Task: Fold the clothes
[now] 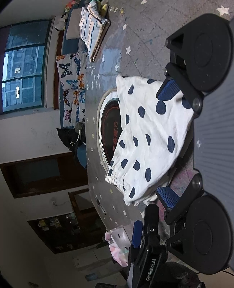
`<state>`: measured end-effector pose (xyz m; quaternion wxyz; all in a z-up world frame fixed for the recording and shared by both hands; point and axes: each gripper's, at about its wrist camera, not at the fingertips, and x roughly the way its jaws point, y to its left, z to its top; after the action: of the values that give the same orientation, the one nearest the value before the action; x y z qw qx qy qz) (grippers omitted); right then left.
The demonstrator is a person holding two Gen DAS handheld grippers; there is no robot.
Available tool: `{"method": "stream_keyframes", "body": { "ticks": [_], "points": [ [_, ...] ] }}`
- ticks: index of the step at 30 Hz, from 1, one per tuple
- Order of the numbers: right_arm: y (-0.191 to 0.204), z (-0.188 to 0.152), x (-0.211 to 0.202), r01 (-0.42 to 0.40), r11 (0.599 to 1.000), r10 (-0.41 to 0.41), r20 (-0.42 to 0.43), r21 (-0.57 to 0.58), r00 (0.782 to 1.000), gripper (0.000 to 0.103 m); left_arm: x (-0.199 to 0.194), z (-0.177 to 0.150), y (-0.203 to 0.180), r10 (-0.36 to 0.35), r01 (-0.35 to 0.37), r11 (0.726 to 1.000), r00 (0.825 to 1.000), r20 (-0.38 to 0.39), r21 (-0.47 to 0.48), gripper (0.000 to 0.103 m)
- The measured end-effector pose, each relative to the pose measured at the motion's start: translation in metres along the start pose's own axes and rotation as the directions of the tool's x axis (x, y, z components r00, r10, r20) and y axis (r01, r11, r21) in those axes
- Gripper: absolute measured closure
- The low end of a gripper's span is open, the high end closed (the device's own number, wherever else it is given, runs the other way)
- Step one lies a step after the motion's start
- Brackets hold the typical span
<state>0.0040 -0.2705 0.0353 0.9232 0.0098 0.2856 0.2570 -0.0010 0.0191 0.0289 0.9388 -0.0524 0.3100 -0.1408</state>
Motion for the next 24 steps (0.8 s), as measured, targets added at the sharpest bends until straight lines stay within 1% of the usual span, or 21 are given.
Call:
{"method": "stream_keyframes", "body": {
  "ticks": [4,8,12,15,18,21,24],
  "points": [
    [-0.004,-0.005,0.006,-0.018,1.0,0.019,-0.035,0.019,0.999,0.0,0.001,0.0,0.006,0.02,-0.02,1.0,1.0,-0.008,-0.022,0.0],
    [-0.011,-0.014,0.012,-0.02,0.998,0.024,-0.078,0.053,0.997,0.0,0.002,-0.001,0.01,0.029,-0.03,0.999,0.999,-0.017,-0.032,0.0],
    [-0.01,-0.013,0.01,-0.011,1.0,0.013,-0.084,0.029,0.996,0.0,0.004,0.0,0.014,0.046,-0.047,0.998,0.999,-0.029,-0.043,0.0],
    [-0.004,-0.003,0.008,-0.007,1.0,0.005,-0.078,-0.027,0.997,0.0,0.005,0.003,0.02,0.059,-0.061,0.996,0.998,-0.029,-0.06,0.0],
    [0.009,0.005,0.015,-0.012,0.993,0.001,-0.09,-0.117,0.996,0.0,0.003,0.006,0.026,0.08,-0.082,0.994,0.997,-0.021,-0.072,0.0],
    [0.027,0.012,0.024,-0.038,0.976,0.015,-0.106,-0.217,0.994,0.0,0.001,0.01,0.034,0.102,-0.103,0.992,0.995,-0.013,-0.078,0.0],
    [0.047,0.016,0.035,-0.065,0.945,0.027,-0.122,-0.321,0.992,0.001,0.0,0.016,0.043,0.126,-0.125,0.988,0.992,-0.003,-0.093,0.0]
  ]
}}
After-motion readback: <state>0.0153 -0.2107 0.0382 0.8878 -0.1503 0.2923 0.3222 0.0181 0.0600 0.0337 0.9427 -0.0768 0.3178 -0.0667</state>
